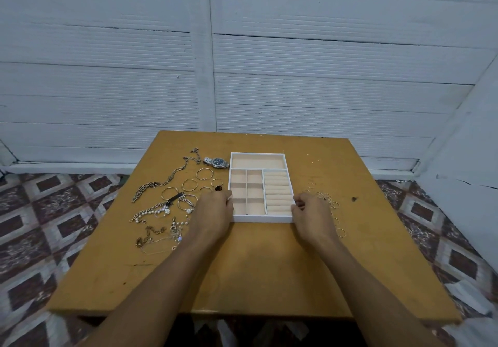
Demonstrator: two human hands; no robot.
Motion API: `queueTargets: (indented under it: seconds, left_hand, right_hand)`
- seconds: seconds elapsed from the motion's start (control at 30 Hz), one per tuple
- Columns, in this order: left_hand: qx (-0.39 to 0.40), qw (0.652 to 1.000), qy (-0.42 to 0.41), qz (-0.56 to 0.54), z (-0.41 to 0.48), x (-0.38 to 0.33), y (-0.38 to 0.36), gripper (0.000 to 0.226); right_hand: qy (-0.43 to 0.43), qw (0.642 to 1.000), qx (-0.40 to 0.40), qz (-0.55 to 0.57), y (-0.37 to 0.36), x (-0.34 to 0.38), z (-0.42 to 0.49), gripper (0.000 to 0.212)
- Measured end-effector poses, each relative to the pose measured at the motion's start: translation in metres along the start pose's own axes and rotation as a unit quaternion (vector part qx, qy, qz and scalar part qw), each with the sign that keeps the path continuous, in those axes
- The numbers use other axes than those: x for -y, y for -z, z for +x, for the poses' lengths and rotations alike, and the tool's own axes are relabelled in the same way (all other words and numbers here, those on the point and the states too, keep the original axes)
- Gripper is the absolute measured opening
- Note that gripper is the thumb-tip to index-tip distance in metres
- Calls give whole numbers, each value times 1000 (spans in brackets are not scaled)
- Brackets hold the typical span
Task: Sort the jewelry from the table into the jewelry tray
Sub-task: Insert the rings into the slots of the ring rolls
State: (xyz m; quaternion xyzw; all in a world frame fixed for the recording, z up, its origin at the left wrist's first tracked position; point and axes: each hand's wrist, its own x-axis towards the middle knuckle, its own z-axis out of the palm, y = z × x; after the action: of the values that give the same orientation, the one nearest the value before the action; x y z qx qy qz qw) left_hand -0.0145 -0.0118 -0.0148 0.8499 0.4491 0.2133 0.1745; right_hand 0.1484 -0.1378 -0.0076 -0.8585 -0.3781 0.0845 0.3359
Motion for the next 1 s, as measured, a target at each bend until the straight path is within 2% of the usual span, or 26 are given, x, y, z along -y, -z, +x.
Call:
queueTargets:
  seconds: [0.5,1.0]
  left_hand:
    - [-17,998,-64,0,-49,7,10,24]
    - [-7,997,-80,-2,-87,8,20,23]
  right_hand:
    - [23,1000,0,16,7,-7,-47,25]
    - [32,999,5,18,12,-15,-82,22]
